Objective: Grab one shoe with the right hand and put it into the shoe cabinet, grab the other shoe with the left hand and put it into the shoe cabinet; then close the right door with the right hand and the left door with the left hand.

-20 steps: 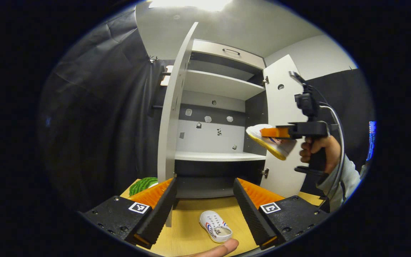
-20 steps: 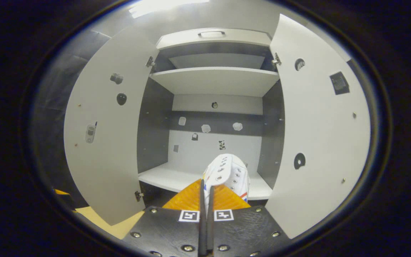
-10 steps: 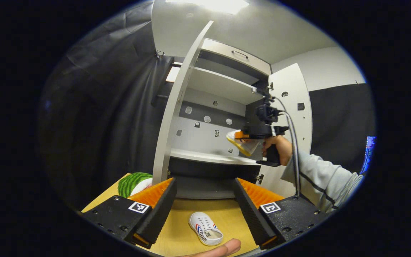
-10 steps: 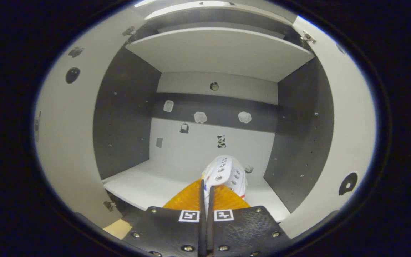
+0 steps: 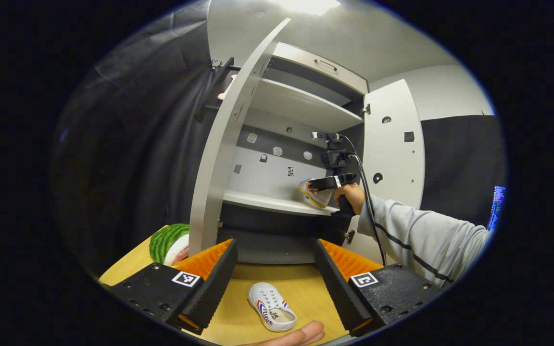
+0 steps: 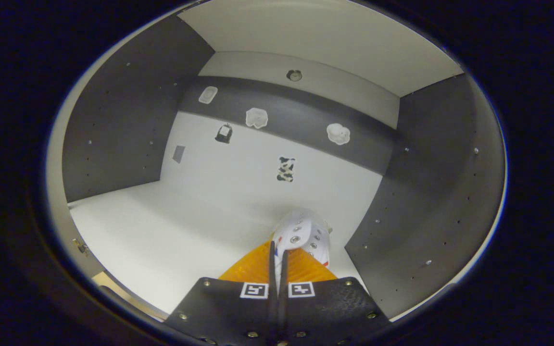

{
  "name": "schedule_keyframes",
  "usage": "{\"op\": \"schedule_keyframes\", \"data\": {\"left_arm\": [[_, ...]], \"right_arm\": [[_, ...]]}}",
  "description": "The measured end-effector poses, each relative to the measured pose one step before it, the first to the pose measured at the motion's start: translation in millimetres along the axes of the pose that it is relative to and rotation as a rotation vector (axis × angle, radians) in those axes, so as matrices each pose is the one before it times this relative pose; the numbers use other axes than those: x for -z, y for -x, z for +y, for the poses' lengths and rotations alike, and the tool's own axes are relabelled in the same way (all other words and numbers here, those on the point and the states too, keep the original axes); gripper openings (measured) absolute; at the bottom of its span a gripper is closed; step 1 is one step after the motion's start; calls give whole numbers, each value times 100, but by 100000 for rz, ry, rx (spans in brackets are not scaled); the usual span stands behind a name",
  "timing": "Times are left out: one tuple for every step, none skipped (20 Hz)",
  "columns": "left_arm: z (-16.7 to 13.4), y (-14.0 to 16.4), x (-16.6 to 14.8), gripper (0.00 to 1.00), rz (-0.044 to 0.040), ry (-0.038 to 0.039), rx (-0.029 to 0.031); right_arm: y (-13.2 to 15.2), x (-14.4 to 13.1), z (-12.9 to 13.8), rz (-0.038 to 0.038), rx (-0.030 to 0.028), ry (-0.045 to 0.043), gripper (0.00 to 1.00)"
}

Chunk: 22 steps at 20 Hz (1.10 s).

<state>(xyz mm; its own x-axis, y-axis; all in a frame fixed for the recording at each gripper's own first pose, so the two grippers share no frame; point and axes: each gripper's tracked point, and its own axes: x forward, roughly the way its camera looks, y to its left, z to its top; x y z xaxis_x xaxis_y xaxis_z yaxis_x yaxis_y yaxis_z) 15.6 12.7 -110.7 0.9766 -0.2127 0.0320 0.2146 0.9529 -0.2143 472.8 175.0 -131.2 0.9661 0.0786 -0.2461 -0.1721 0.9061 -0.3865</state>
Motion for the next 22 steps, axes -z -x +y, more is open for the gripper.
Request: {"op": "schedule_keyframes", "data": {"left_arm": [[63, 7, -24, 98, 418, -199, -1043], [19, -4, 92, 98, 570, -211, -438], [-129, 83, 124, 98, 403, 80, -147], [-314, 56, 35, 98, 795, 338, -91], [-299, 154, 274, 98, 973, -8, 11], [-329, 219, 75, 98, 737, -415, 2], [-172, 206, 285, 98, 1241, -486, -725], [41, 319, 66, 100, 132, -365, -1032], [75, 241, -54, 98, 221, -548, -1339], [115, 288, -91, 98, 345, -489, -1180], [120, 206, -53, 98, 139, -367, -1000], [11, 229, -209, 98, -196, 412, -629], [-46, 259, -229, 98, 108, 250, -240], [0, 317, -120, 95, 126, -474, -486], [-226, 148, -248, 98, -1014, -2033, 864], [-91, 100, -44, 98, 717, -2008, -403], [266, 160, 439, 98, 1176, -2424, -705], [-72, 208, 134, 98, 1064, -1279, -748], [-253, -51, 236, 98, 1092, -1062, 420], [5, 100, 109, 98, 97, 1427, -1565], [-182, -133, 57, 97, -153, 1291, -831], [-128, -318, 657, 100, 1815, 642, 419]], "right_arm": [[-117, 52, -79, 422, 111, -1730, 2], [248, -311, -500, -1102, 2644, -848, 11], [722, -601, 76, -445, -174, -2609, 18], [-194, 85, 246, -410, -743, -1741, 26], [456, -271, -477, -252, 1449, 1435, 46], [768, -406, -329, -1361, 1300, 1941, 67], [1293, -581, -12, -1550, 409, 1218, 71], [1315, -505, -45, -1329, -220, -128, 83], [1648, -724, 65, -1516, -446, -1469, 85], [1412, -535, 127, -1321, -950, -1917, 96], [2078, -822, 319, -1175, -1517, -1669, 99], [2151, -622, 152, -958, -1201, -1713, 99], [2215, -584, 329, -841, -1487, -1757, 98], [2336, -439, 15, -297, -146, -1363, 98], [2502, -601, 156, -1819, -921, -2121, 98], [2251, -577, 267, -2106, -223, -2488, 99], [2423, -336, -109, -1478, 887, -1355, 99], [2762, 4, -475, -1051, 2098, -278, 98], [2062, -156, -531, -1475, 2530, -121, 98], [2324, 239, -487, -856, 2073, 188, 98], [2204, 207, -428, -1029, 1964, -966, 98], [2095, 670, -136, 156, 165, -718, 98]]}}
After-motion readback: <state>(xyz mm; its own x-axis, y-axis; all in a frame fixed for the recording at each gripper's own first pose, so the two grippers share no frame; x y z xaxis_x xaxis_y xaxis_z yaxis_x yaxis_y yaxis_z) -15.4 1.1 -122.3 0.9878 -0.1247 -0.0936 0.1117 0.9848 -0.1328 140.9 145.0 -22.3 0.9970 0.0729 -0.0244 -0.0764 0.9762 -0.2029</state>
